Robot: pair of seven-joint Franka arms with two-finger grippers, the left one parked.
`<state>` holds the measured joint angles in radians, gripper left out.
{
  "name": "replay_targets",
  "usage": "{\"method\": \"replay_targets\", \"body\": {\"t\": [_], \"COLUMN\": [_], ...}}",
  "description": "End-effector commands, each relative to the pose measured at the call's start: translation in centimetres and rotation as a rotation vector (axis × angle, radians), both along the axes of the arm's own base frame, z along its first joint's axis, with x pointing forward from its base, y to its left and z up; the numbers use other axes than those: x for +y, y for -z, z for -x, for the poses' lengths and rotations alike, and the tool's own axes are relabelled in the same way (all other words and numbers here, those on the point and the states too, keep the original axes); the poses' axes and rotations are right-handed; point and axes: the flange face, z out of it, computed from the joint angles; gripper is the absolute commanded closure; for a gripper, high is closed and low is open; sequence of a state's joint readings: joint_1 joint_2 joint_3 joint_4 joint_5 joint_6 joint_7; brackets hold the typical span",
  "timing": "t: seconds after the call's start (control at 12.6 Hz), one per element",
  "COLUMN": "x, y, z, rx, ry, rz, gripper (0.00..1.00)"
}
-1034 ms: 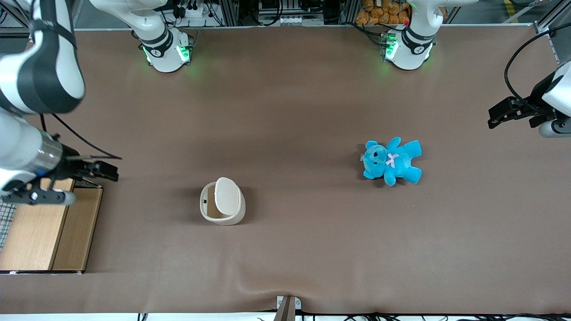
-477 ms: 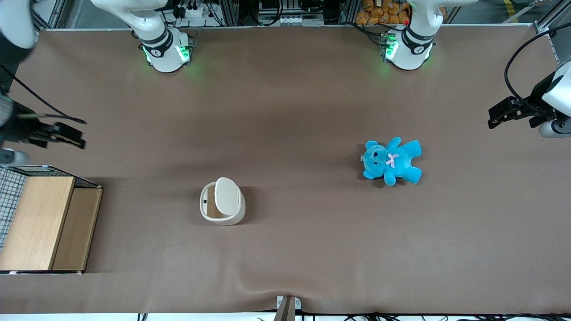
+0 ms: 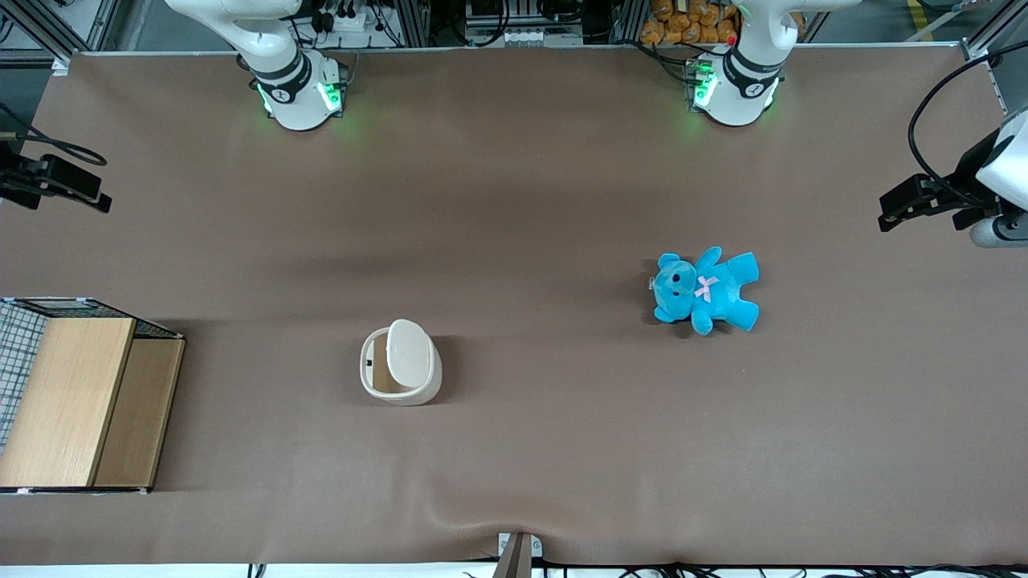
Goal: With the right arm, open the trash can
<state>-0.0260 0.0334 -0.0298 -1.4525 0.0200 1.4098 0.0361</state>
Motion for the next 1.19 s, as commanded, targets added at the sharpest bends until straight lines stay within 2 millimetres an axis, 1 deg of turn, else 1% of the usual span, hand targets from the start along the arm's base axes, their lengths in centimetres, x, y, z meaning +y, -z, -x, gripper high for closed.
{"method": "replay_targets", "body": {"t": [0.0,0.08,0.24,0.4,0.64,1.11], "x": [0.4,0.5,-0.2,-0.5,0.3,0.3], "y": [-0.6,-0.8,-1.1,-1.6,-1.5,-1.7], "z": [1.0,1.0,1.1,1.2,1.4,1.4], "rx": [-0.006,-0.011,-0.010,-0.016,0.006,-0.001], "ry": [0.024,0.017,0.017,0.019,0.019,0.018], "rz": [-0.003,-0.003,0.004,0.008,0.009,0.015], "gripper": [0.00,0.00,0.00,0.00,0.00,0.00]}}
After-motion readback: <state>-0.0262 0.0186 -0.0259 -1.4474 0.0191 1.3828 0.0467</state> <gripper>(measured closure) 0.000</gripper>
